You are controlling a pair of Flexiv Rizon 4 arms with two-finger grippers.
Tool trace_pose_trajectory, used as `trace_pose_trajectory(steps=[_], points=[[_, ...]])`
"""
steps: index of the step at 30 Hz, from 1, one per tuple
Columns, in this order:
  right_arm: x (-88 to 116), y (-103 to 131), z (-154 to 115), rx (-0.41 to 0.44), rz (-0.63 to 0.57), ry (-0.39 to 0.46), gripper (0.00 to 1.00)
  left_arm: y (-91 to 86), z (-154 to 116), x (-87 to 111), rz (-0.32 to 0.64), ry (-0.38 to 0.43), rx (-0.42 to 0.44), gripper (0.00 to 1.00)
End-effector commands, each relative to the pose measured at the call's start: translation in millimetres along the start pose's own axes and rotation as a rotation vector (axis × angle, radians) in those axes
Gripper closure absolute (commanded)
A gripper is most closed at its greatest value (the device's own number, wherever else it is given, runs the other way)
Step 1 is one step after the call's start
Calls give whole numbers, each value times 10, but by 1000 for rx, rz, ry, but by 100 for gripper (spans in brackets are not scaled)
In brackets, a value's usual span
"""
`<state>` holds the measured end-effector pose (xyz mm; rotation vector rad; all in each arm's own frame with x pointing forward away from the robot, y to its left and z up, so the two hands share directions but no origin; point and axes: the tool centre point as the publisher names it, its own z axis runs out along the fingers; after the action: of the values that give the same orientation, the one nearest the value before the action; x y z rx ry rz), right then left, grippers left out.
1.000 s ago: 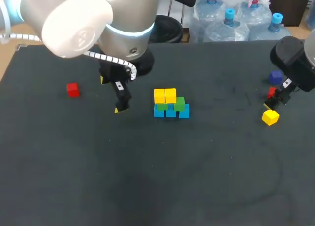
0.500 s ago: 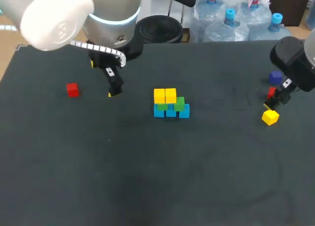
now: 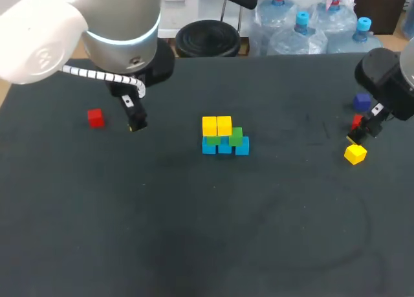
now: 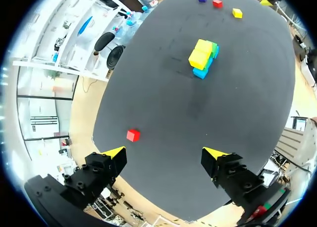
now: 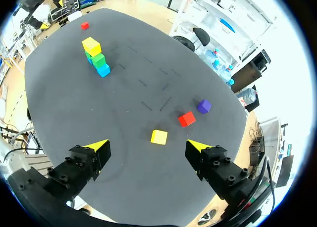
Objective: Place the blue cubes, place green cubes on the blue cubes, place the yellow cubes on the green cubes, then place the red cubes on the yellow cubes, and place purple cube on the red cubes.
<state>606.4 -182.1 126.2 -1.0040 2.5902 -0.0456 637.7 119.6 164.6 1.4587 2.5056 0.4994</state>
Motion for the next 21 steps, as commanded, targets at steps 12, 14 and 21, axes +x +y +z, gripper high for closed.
trace_pose_trajectory(steps=[12,14,21], points=[[-153,-2,-361,82,-66,20,0,10,2,4,2,-3,3,0],[-283,18,-523,123,-99,33,0,10,2,4,2,-3,3,0],[-484,-6,-409,139,-109,88,0,10,2,4,2,-3,3,0]])
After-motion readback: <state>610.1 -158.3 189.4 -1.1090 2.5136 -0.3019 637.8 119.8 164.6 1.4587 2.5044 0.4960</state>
